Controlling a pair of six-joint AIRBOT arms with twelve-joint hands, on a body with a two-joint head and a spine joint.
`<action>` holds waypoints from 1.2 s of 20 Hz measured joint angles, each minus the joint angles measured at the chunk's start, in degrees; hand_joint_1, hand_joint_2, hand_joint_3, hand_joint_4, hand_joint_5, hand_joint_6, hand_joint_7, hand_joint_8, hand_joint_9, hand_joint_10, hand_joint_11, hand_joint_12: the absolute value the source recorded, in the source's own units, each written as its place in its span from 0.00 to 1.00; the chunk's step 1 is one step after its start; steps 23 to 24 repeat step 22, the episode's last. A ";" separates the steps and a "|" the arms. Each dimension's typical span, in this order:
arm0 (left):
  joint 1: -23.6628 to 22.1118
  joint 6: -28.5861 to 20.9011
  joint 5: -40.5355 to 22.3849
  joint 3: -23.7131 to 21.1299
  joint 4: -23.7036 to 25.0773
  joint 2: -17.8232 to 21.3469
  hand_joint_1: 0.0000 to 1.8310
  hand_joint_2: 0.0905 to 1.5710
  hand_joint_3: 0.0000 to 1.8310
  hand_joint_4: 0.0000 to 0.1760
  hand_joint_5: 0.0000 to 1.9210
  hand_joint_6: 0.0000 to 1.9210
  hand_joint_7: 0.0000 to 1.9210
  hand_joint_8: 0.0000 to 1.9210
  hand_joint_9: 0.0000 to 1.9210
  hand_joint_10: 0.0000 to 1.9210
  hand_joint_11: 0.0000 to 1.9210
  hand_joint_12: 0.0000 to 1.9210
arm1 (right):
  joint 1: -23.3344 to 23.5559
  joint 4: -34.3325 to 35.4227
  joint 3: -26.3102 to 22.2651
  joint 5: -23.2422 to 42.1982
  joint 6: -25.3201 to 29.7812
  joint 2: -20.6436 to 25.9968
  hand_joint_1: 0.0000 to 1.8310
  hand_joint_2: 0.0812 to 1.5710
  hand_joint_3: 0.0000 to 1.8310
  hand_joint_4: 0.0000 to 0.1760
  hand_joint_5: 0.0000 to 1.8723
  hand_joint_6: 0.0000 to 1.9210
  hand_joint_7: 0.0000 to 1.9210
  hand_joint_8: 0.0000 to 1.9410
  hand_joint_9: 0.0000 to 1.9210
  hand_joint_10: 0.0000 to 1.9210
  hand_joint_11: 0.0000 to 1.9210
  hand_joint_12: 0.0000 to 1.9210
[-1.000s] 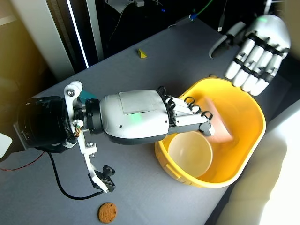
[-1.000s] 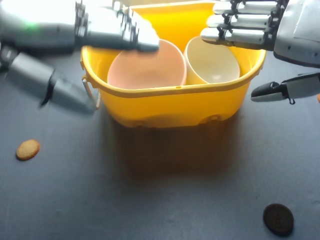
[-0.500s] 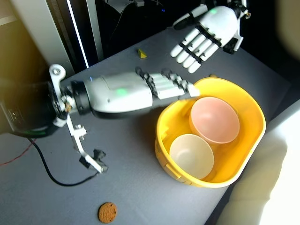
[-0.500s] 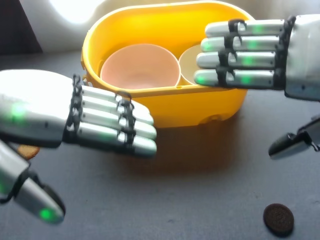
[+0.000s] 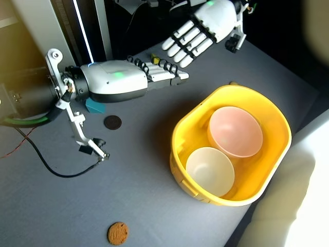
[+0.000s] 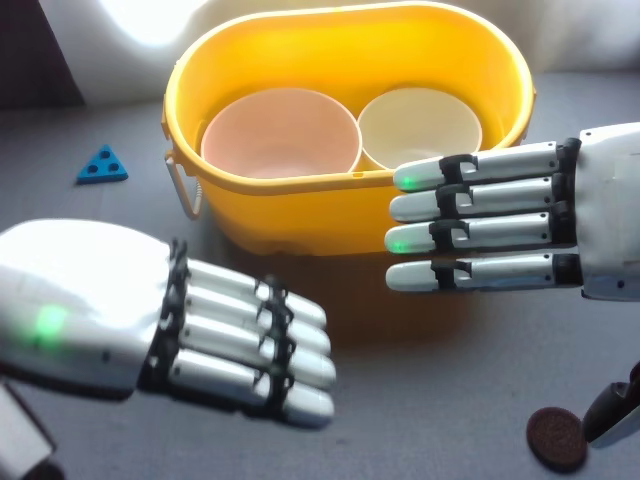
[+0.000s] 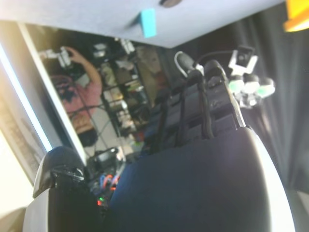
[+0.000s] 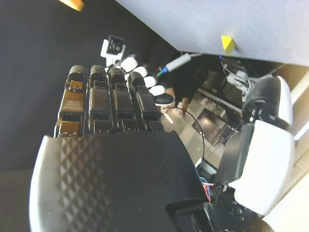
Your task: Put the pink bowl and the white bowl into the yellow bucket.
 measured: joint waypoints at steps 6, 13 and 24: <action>-1.51 -4.44 2.40 -0.20 3.96 -0.04 0.00 0.62 0.00 0.00 0.00 0.00 0.00 0.00 0.00 0.00 0.00 0.00 | -0.28 -0.24 -0.81 0.02 0.76 0.11 0.17 0.45 0.00 0.00 0.00 0.00 0.00 0.00 0.00 0.00 0.00 0.00; -0.79 -1.14 3.13 -0.70 -0.66 -0.79 0.00 0.63 0.00 0.00 0.00 0.00 0.00 0.00 0.00 0.00 0.00 0.00 | -0.37 -0.22 -1.01 0.33 0.79 0.13 0.17 0.46 0.00 0.00 0.00 0.00 0.00 0.00 0.00 0.00 0.00 0.00; -0.79 -1.14 4.33 -1.95 -1.92 -1.05 0.00 0.65 0.00 0.00 0.00 0.00 0.00 0.00 0.00 0.00 0.00 0.00 | -0.66 -0.17 -1.95 0.90 3.78 0.68 0.17 0.49 0.01 0.00 0.00 0.00 0.00 0.00 0.00 0.00 0.00 0.00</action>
